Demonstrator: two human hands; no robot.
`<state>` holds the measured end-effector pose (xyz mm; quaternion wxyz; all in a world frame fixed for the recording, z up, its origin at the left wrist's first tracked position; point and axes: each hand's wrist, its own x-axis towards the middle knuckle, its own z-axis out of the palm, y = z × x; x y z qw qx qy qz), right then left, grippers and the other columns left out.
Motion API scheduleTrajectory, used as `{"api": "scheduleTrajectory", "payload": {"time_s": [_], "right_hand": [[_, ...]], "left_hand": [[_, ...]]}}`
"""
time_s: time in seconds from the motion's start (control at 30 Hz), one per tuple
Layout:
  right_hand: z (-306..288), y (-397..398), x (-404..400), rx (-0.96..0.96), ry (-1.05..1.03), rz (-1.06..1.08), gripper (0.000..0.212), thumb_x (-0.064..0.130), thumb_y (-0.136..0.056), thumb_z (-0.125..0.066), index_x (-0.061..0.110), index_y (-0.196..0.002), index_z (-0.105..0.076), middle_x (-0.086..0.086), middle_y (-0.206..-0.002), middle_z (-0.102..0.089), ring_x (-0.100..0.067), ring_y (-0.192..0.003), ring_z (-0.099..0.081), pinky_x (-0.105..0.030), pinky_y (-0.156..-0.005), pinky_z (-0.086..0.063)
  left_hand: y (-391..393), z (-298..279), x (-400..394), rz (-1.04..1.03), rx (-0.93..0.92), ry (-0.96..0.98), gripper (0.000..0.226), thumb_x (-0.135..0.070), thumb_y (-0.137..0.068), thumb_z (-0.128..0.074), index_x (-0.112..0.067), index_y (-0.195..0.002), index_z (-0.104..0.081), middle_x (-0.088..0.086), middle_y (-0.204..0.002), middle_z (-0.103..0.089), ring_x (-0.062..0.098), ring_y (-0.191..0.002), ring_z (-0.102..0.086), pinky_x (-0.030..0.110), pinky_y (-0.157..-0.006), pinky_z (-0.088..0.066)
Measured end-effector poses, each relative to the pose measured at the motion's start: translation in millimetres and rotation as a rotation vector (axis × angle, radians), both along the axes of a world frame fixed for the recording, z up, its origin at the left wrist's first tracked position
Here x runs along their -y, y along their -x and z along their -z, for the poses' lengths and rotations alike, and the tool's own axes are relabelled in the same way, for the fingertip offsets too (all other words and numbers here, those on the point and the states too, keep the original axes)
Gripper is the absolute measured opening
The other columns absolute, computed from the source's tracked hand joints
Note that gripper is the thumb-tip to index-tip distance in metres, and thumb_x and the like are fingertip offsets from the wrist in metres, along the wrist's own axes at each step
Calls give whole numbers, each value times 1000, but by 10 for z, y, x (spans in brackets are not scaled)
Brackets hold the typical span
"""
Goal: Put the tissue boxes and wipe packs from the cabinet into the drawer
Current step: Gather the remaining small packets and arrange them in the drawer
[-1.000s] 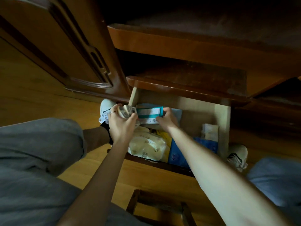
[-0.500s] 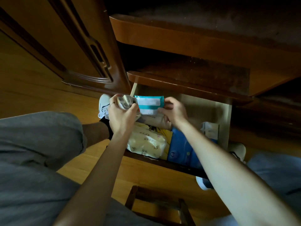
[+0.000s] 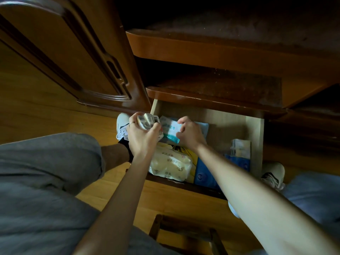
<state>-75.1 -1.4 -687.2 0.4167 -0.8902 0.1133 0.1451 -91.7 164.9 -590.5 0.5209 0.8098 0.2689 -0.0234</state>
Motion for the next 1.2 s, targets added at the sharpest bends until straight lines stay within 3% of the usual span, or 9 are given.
{"api": "scheduleTrajectory", "payload": {"time_s": [0.13,0.33,0.47,0.53,0.67,0.77,0.97,1.1,1.2], "right_hand": [[102,-49,44,-99,-131,89,81,-9,-86,-68,28,-151,-37,-4,-131,-43,-15,-106,-51,-13,-53,-48],[211,-7,53,-111,151,-309,33,13,-100,-52,20,-130,-62,-11,-139,-52,-27,-121,-53,-34,-86,-39],[159,-27,-78,-215,232,-301,58,35,-101,-33,32,-158,-27,-10,-159,-29,-32,-144,-28,-54,-115,-25],[110,-20,-129,-182,201,-248,68,25,-95,-38,33,-160,-17,-9,-162,-24,-33,-147,-23,-58,-117,-25],[80,13,-75,26,222,-173,56,11,-96,-42,28,-149,-42,-6,-154,-39,-28,-136,-40,-49,-106,-40],[109,45,-4,-107,200,-365,55,14,-100,-46,26,-153,-40,-2,-160,-38,-23,-146,-30,-47,-116,-30],[-4,91,91,-37,59,-224,58,20,-101,-54,24,-156,-38,-3,-163,-34,-23,-151,-28,-44,-120,-29],[-345,118,270,-102,-352,123,30,43,-102,-56,31,-126,-67,9,-127,-68,-15,-117,-64,-8,-79,-48],[-611,242,517,-218,-577,168,45,66,-91,-57,33,-119,-71,1,-117,-73,-21,-109,-70,-34,-90,-57]], "left_hand": [[-14,7,-9,-13,-4,27,62,-33,-71,-76,-26,-129,-55,2,-113,-68,17,-97,-69,44,-88,-59],[-54,58,12,1,-17,54,63,-34,-69,-75,-25,-129,-56,5,-119,-66,20,-102,-68,46,-91,-58],[-59,97,19,7,-24,39,63,-34,-70,-77,-27,-129,-55,5,-117,-67,20,-101,-69,45,-89,-59],[-63,106,27,15,-21,58,64,-34,-68,-77,-27,-128,-55,5,-116,-67,20,-100,-69,45,-88,-59],[-58,141,41,48,-17,74,67,-35,-67,-77,-27,-130,-55,5,-117,-66,19,-100,-69,44,-86,-61],[-38,178,47,54,-16,62,68,-35,-67,-78,-30,-130,-54,4,-118,-65,18,-100,-68,44,-86,-61],[-28,244,63,130,1,45,65,-35,-66,-79,-36,-126,-52,3,-118,-63,17,-97,-68,45,-82,-61],[51,245,188,327,89,-31,74,-38,-70,-80,-37,-135,-46,-3,-121,-52,9,-100,-62,44,-84,-60],[115,277,366,530,102,43,88,-38,-71,-84,-37,-145,-35,-2,-135,-50,15,-113,-62,40,-87,-59]]}}
